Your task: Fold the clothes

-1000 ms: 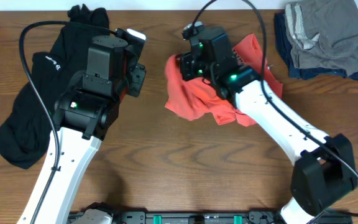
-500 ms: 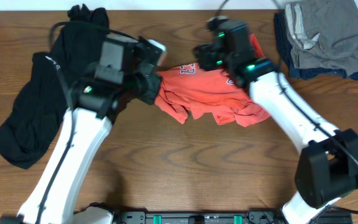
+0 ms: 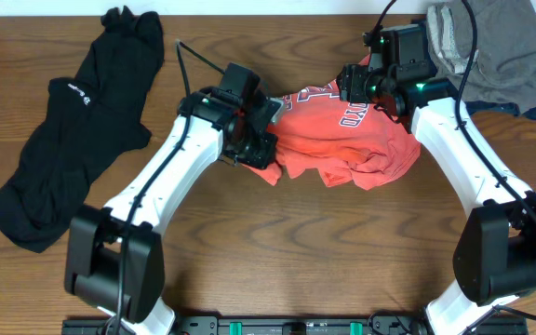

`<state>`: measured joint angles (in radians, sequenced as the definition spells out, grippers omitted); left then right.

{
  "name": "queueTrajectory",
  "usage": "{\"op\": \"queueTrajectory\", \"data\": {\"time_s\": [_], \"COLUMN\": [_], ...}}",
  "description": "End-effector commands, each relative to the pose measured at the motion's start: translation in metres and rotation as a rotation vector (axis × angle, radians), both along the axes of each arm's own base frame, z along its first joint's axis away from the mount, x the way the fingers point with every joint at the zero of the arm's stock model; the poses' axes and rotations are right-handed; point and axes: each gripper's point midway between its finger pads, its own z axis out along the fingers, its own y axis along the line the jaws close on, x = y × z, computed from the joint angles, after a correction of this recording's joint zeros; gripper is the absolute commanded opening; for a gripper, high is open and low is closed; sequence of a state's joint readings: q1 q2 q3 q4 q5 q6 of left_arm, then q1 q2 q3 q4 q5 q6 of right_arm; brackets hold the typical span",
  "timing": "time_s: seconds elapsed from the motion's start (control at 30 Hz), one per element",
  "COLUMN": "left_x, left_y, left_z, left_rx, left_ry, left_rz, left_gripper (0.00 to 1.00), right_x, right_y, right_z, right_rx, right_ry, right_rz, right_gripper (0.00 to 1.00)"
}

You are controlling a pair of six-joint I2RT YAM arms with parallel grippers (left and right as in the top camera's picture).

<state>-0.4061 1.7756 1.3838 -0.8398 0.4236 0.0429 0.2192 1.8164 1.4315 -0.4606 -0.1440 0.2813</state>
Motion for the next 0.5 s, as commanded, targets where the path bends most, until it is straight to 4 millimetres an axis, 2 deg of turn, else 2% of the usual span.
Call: {"op": "queueTrajectory", "data": {"time_s": [0.0, 0.13, 0.3, 0.37, 0.47], "left_x": [-0.003, -0.004, -0.004, -0.007, -0.005], "left_y": [-0.001, 0.003, 0.028, 0.031, 0.034], "left_z": [-0.008, -0.017, -0.031, -0.035, -0.039], "left_rx": [-0.01, 0.023, 0.166, 0.181, 0.192], "left_ry": [0.079, 0.106, 0.11, 0.116, 0.112], "left_rz": [0.095, 0.126, 0.197, 0.202, 0.24], "left_gripper": [0.35, 0.41, 0.58, 0.65, 0.69], "right_x": [0.002, 0.001, -0.001, -0.001, -0.001], "right_y": [-0.005, -0.005, -0.005, -0.005, -0.005], "right_z": [0.02, 0.019, 0.016, 0.016, 0.016], "right_rx": [0.016, 0.016, 0.01, 0.009, 0.008], "right_ry": [-0.038, -0.035, -0.022, -0.02, -0.022], "right_rz": [-0.008, -0.008, -0.005, -0.005, -0.003], "right_gripper": [0.67, 0.68, 0.68, 0.68, 0.68]}}
